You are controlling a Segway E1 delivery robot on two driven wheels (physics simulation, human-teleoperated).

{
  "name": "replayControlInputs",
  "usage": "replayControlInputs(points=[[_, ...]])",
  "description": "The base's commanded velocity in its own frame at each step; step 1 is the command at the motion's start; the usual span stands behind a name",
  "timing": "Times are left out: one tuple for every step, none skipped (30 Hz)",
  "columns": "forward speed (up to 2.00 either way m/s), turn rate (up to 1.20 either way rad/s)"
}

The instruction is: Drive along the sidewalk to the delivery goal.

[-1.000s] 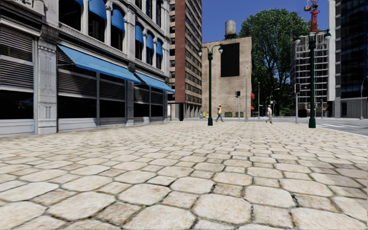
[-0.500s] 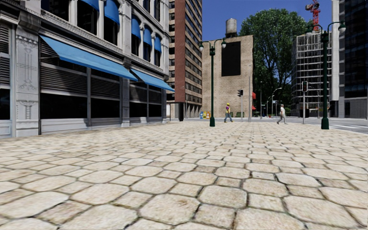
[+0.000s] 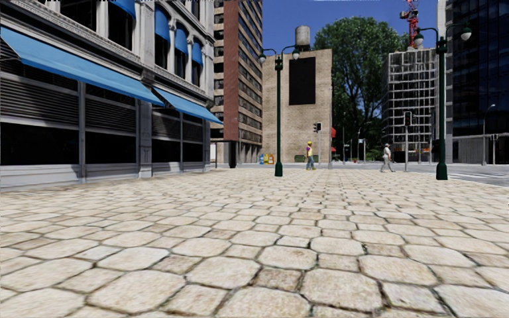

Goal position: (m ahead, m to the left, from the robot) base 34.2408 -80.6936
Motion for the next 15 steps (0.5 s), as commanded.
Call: replayControlInputs(points=[[2.00, -0.35], [2.00, -0.35], [2.00, -0.35], [2.00, -0.35], [2.00, -0.35], [2.00, -0.35], [2.00, -0.35], [2.00, -0.35], [2.00, -0.35], [2.00, -0.35], [2.00, -0.35], [2.00, -0.35], [2.00, -0.35], [2.00, -0.32], [2.00, -0.14]])
